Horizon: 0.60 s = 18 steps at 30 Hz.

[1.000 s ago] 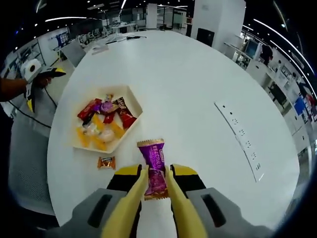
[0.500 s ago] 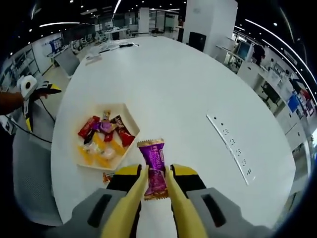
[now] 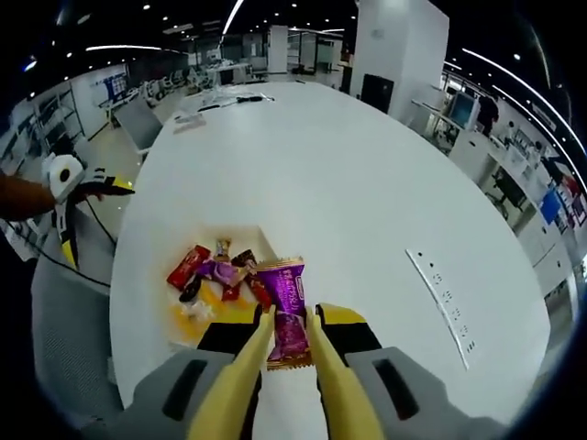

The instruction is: Place the target food into the container with the food tongs after gripping and lifting it, then release it inside without dropping or visibly crushing the food.

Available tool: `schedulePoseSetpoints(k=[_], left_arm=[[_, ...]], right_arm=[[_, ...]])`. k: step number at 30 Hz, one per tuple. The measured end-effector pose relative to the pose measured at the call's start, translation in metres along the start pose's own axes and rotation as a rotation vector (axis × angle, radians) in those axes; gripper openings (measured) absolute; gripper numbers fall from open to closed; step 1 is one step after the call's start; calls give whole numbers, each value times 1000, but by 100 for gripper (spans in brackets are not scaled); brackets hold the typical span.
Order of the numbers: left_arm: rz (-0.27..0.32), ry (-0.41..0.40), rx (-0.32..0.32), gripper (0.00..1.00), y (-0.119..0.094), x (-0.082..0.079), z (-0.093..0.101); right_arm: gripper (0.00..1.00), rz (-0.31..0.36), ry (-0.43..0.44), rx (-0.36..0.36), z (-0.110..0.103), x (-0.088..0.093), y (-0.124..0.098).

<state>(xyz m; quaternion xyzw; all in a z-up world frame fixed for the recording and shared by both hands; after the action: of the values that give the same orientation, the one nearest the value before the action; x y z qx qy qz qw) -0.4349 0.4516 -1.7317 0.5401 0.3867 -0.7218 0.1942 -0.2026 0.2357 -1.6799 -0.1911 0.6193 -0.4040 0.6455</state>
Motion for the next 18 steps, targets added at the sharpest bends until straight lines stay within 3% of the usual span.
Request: schedulePoseSetpoints(k=[11,18], left_arm=[[0,22,-35,99,-2,1,-4],[3,36,-40,99,-3,1,-4]], right_arm=[[22,54,-50,-29,-30,-44,12],[22,37,-74,-29,-39,-59,26]])
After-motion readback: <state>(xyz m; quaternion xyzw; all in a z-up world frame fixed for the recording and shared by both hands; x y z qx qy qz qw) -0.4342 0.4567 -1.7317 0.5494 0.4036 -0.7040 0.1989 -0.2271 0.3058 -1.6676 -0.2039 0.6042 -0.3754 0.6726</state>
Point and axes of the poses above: the point that each gripper's makers call its tool centre point, and the gripper's own axes: y roughly forward along the fingers, z roughly to its right, x roughly out of its underside, the point moved 4 cm from there along -y, roughly backward along the fingers, and after that the axes turned 8 degrees about -y, right-handed, at the moved point
